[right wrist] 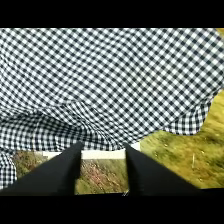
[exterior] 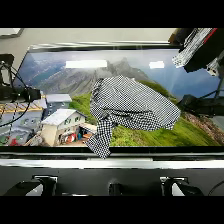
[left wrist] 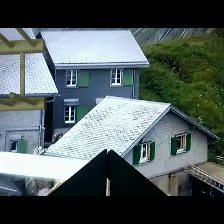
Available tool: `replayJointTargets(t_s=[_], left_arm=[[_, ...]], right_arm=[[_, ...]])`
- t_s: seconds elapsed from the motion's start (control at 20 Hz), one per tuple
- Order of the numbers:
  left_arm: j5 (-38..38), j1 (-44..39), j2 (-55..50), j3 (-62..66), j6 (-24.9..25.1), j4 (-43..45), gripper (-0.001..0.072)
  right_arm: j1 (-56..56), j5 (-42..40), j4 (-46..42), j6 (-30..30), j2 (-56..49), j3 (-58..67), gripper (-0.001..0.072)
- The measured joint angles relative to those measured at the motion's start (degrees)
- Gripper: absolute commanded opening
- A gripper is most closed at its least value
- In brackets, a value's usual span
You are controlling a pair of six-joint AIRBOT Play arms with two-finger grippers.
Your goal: Fold the clothes and pants, and hang the long-sleeved shirts on hangers.
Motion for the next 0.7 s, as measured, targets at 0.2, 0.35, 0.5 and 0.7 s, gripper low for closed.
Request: replayJointTargets(t_s=[0.2, 0.35, 0.5, 0.7], left_arm=[[4.94, 0.0, 0.0, 0.0, 0.0, -0.04, 0.0022], [9.35, -0.02, -0.13, -0.02, -0.7, -1.66, 0.0688], [12.85, -0.04, -2.78, -0.04, -4.13, -6.05, 0.0712], [13.86, -0.42, -14.21, 0.13, -1.11, -23.52, 0.0713]], right_arm=[[0.0, 1.31, 0.15, -0.02, -0.09, -1.05, 0.0383], [0.0, 1.44, 0.11, -0.07, -0.09, -1.29, 0.0383], [0.0, 1.44, -1.25, -0.2, -0.09, -1.6, 0.0383], [0.0, 0.94, -3.3, -0.17, -0.09, -4.15, 0.0383]])
